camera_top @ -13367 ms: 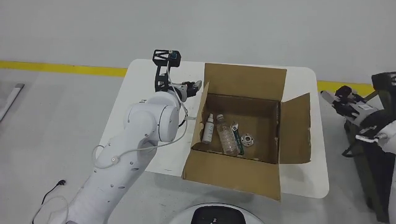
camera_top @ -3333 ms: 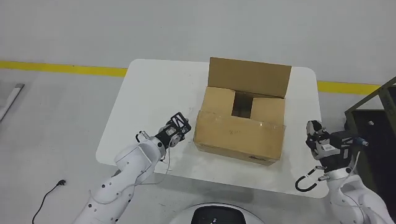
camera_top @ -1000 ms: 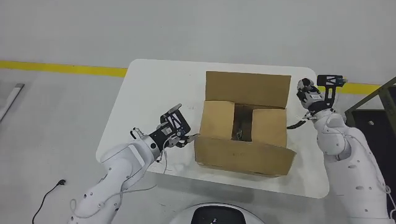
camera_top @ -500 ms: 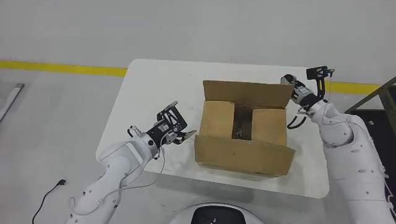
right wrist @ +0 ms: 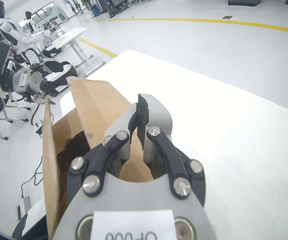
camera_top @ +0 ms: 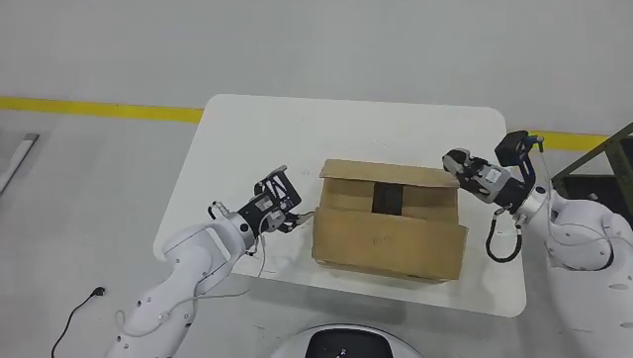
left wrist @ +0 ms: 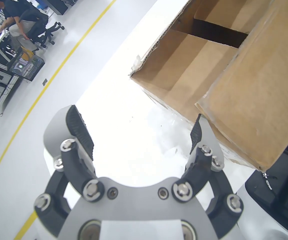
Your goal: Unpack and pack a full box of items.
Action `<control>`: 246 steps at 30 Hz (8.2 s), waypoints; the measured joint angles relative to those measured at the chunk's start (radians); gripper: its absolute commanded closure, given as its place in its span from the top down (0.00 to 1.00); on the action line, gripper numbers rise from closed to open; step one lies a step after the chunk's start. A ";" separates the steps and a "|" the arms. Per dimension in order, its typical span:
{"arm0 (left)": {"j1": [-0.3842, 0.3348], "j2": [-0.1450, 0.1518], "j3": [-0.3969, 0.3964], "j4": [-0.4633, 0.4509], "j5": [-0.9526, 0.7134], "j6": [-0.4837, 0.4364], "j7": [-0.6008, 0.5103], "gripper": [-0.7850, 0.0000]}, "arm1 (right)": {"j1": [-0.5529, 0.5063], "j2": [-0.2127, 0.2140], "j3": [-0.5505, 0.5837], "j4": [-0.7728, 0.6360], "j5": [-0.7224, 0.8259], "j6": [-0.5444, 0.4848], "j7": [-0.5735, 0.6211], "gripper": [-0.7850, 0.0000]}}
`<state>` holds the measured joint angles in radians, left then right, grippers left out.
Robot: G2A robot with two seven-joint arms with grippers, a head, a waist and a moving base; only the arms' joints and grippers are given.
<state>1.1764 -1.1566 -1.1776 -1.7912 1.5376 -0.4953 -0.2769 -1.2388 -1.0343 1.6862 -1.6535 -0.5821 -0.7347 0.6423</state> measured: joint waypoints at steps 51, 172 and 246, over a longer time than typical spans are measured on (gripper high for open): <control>-0.150 -0.038 0.156 0.169 -0.036 -0.009 0.043 1.00 | -0.378 -0.006 -0.063 -0.376 -0.293 0.354 -0.236 0.00; -0.187 -0.085 0.154 0.265 0.347 0.346 0.178 1.00 | -0.367 -0.064 -0.175 -0.285 -0.516 0.522 -0.423 0.00; -0.514 -0.291 0.471 0.315 0.034 0.202 0.310 1.00 | -0.458 -0.051 0.239 -0.290 -0.408 0.466 -0.371 0.14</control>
<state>0.6625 -1.4477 -0.7065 -1.4759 1.5713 -0.2935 0.0336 -1.6969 -1.0857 1.9249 -1.9439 -0.9900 -0.2690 0.2712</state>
